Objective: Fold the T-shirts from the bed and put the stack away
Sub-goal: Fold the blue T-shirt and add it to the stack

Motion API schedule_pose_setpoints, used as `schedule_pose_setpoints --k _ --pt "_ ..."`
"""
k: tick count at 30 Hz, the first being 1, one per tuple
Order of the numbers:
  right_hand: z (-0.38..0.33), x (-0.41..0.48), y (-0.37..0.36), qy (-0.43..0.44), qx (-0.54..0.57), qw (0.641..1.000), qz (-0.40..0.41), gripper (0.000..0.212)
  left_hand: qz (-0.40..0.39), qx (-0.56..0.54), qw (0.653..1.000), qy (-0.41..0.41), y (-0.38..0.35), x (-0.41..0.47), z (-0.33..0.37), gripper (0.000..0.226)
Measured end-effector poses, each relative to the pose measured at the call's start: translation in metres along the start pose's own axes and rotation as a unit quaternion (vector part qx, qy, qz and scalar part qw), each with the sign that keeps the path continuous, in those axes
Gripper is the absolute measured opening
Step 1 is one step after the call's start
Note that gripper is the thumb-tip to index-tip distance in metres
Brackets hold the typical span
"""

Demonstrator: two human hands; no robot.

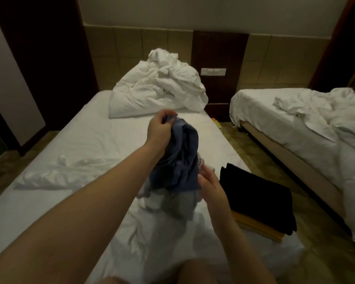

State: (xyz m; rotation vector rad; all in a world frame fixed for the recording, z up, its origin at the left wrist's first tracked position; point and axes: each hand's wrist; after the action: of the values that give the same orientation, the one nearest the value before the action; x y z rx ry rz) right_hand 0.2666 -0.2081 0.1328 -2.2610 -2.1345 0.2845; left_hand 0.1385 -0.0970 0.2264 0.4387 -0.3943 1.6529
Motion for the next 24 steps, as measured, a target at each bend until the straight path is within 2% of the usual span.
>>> schedule_pose_setpoints --k 1,4,7,9,12,15,17,19,20,22,24 --pt "-0.003 0.005 0.004 0.005 -0.016 1.000 0.014 0.047 -0.008 -0.003 1.000 -0.026 -0.002 0.010 0.011 0.030" --pt "-0.007 0.010 0.010 0.008 -0.003 0.998 0.054 0.031 -0.027 0.010 0.998 -0.054 0.001 -0.001 0.013 0.033" --pt "-0.004 0.007 0.007 -0.029 0.077 0.994 0.066 0.022 -0.054 0.026 0.998 -0.037 0.013 -0.055 -0.014 0.031" --pt "0.008 0.002 0.004 -0.072 0.133 0.986 0.072 0.025 -0.057 0.011 0.998 -0.012 0.019 -0.100 -0.027 0.029" --pt "0.042 0.000 0.002 -0.192 0.198 0.957 0.093 0.042 -0.077 -0.017 0.995 0.059 0.026 -0.173 -0.038 0.034" --pt "0.085 -0.015 -0.005 -0.352 0.159 0.922 0.008 0.032 -0.148 -0.046 0.978 0.142 0.038 -0.229 -0.046 0.033" --pt "0.107 -0.027 -0.008 -0.415 0.136 0.900 -0.014 0.037 -0.210 -0.057 0.955 0.202 0.048 -0.241 -0.049 0.041" --pt "0.112 -0.038 -0.011 -0.414 0.126 0.901 -0.033 0.030 -0.235 -0.025 0.936 0.262 0.056 -0.241 -0.050 0.038" --pt "0.109 -0.042 -0.012 -0.395 0.131 0.908 -0.039 0.029 -0.230 0.030 0.933 0.274 0.060 -0.239 -0.050 0.030" --pt "0.101 -0.046 -0.013 -0.326 0.198 0.923 -0.044 0.033 -0.202 0.156 0.926 0.278 0.066 -0.233 -0.049 0.016" --pt "0.089 -0.052 -0.013 -0.255 0.269 0.927 -0.058 0.043 -0.149 0.186 0.928 0.288 0.069 -0.229 -0.044 0.021"
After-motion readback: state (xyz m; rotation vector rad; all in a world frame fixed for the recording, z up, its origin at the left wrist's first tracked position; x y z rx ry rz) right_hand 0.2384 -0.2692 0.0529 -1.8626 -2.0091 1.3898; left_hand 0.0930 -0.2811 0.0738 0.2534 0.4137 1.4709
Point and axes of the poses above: each hand's wrist, its own x-axis towards the middle knuckle, its own y-axis out of the back of the hand, z = x × y, and after that the axes turned 11 degrees about -y, right-handed
